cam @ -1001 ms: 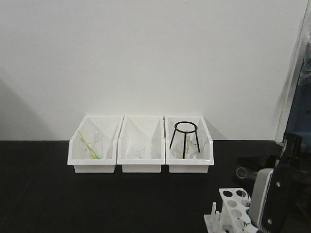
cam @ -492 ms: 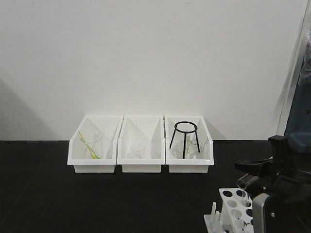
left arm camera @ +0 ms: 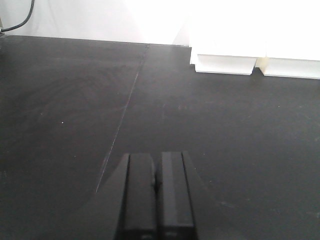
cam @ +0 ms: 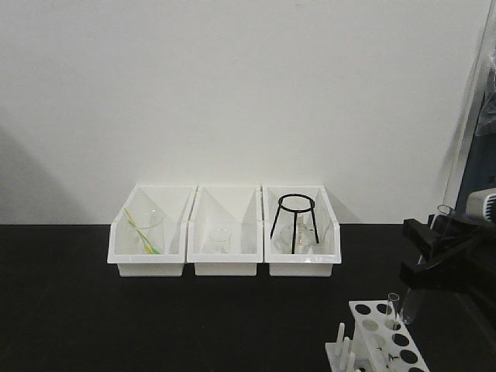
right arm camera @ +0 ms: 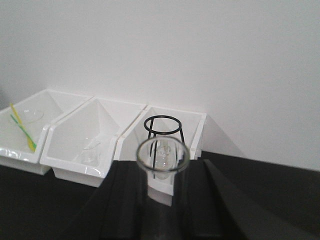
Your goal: Flip and reinsert test tube from rack
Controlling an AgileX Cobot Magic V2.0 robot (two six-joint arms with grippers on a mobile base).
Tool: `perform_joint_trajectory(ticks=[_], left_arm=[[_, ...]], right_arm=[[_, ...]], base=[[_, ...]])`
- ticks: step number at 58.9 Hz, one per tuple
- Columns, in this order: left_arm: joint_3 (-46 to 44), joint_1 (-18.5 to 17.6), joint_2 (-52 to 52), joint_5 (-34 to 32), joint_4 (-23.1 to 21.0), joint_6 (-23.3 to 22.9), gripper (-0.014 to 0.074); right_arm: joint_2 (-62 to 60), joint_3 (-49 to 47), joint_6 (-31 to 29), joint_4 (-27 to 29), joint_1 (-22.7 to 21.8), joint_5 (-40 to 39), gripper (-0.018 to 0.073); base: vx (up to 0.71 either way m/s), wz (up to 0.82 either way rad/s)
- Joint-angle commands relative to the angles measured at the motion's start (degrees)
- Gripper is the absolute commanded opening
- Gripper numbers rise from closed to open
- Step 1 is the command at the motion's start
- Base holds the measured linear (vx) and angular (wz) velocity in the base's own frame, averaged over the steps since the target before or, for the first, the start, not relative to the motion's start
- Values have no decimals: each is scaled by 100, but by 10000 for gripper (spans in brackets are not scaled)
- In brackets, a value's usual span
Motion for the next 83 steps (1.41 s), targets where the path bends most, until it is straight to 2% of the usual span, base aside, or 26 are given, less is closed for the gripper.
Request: perform_joint_trajectory(ticks=[1,19,23,32,54,71,83], left_arm=[[5,-40,-72,-495,-21,-1,-6],[5,-40,-72,-495,-21,-1,-6],[5,-40,-72,-495,-21,-1,-6],[5,-40,-72,-495,-21,-1,-6],[5,-40,-72,-495,-21,-1,-6],[5,-40,-72,-495,-21,-1,-6],[5,-40,-72,-495,-21,-1,-6]], right_arm=[[-145,-206,227,215,-5,-328,64],[33,346,161,258,-16,-987,64],[170,490,-84,263,-16,-1300,64],[493,471,-462,287,-16,-1485,64],[1065,471,-463,231,-16,-1690,64],[1753,486,-463,-348,-16,-2048,64],[2047,486,-395,-370,-16,-2070,68]], base=[[0,0],[0,0],[0,0],[0,0],[0,0],[0,0],[0,0]])
